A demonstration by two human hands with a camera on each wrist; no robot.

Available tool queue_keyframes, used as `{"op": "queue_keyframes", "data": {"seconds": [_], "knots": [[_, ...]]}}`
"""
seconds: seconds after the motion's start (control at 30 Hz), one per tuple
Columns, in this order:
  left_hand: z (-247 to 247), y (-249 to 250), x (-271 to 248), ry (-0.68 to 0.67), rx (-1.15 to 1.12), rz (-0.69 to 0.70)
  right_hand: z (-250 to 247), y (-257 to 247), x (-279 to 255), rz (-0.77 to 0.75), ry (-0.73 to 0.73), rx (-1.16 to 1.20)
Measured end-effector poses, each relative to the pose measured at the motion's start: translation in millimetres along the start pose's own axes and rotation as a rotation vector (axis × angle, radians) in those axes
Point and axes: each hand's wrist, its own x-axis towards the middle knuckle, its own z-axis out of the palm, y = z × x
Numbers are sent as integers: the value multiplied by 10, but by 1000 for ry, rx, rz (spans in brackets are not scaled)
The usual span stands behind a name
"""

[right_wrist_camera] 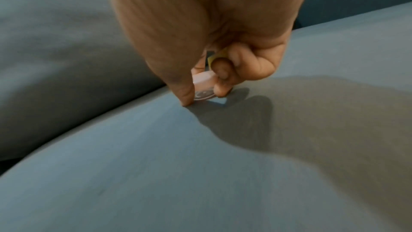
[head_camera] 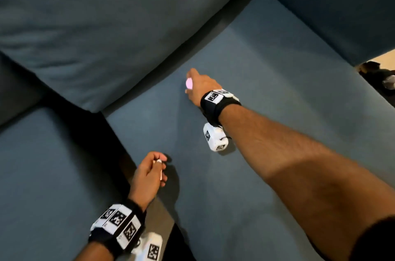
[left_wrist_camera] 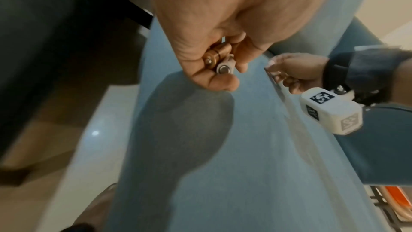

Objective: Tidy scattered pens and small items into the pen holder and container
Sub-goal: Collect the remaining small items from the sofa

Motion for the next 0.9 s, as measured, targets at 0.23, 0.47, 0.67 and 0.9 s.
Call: {"op": "queue_keyframes", "data": {"seconds": [0.23, 0.47, 0.67, 0.9], "knots": [[-253, -746, -1127, 111, -215, -109, 829, 73, -1592, -72, -99, -98], [-516, -1429, -2114, 300, -482, -241, 1714, -80, -2927, -259, -344, -212], [-959, -2122, -2890, 525, -619, -301, 2574, -541, -3727, -358, -621, -97], [-1263, -2821, -4005, 729, -750, -321, 3366, -1138, -4418, -521, -774, -251]]}}
